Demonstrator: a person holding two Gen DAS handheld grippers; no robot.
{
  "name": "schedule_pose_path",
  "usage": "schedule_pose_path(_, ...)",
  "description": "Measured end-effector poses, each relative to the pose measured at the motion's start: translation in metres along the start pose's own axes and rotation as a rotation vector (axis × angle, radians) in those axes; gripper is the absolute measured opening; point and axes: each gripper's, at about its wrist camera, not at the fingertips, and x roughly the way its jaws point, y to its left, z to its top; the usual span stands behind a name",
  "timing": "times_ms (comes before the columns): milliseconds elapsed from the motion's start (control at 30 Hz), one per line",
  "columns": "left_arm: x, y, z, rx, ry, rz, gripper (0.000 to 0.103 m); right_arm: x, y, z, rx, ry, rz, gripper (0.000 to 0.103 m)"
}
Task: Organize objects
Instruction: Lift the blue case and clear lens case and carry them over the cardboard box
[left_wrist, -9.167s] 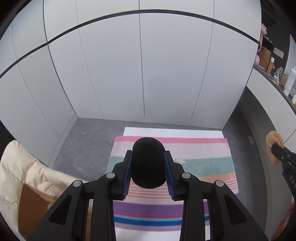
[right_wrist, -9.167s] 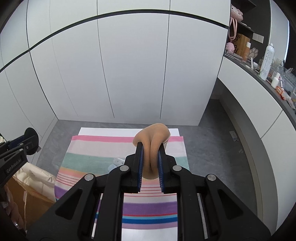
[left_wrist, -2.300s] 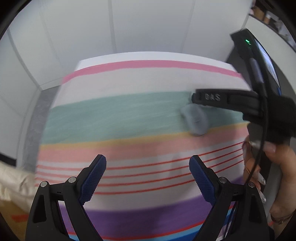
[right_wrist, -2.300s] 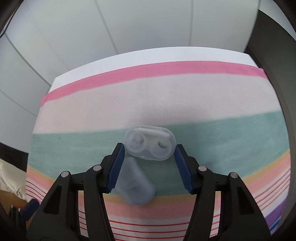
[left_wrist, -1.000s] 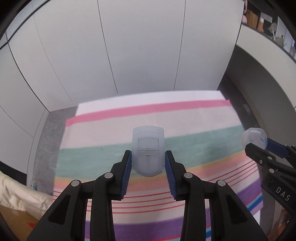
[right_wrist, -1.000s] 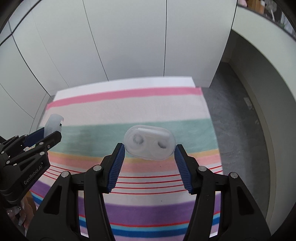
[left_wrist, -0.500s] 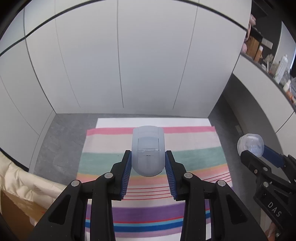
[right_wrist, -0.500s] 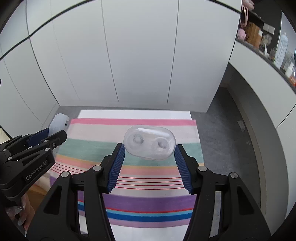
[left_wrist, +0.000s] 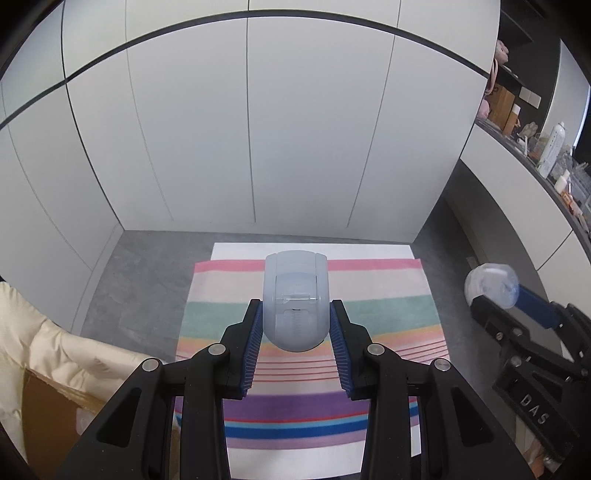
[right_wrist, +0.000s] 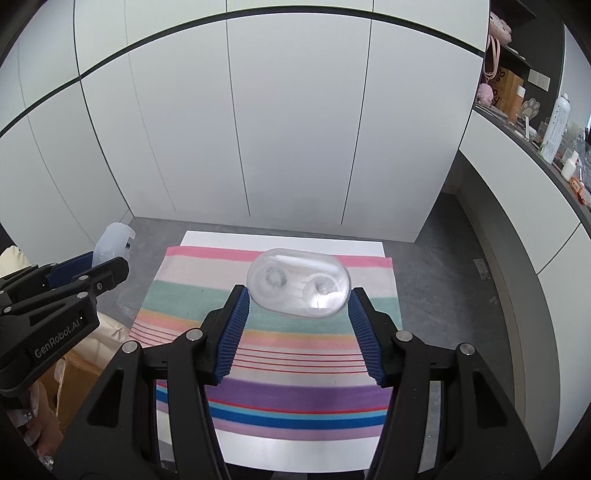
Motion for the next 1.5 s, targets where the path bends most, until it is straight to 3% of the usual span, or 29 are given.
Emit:
schedule_pose_path(133,-0.012,-0.009,-0.011,0.054,0.002,0.132,0.036,-0.010,-0.004,-0.003,-0.006,0.006,-0.008,0.058)
schedule_pose_path(200,-0.023,-0.011,-0.023,0.069,0.008,0.095,0.036,-0.015,-0.005,-0.007,-0.020,0.019,0.003,0.058)
schedule_pose_path(333,-0.046,-0.011,-0.040,0.097,-0.016,0.109,0.036,-0.028,-0.009,-0.021,-0.029,0.036,0.010,0.058)
schedule_pose_path(733,-0.107,0.020,-0.096,0.038,0.001,0.083,0.036,-0.083,-0.024,-0.079,0.001,0.037,0.057,0.058)
schedule_pose_path(1167,-0.130,0.048,-0.154,-0.010,0.033,0.088,0.036,-0.121,-0.042,-0.151,0.020,0.066,0.035,0.058)
schedule_pose_path(1500,-0.128,0.068,-0.159,-0.042,0.053,0.095,0.036,-0.126,-0.037,-0.164,0.018,0.079,0.033,0.058)
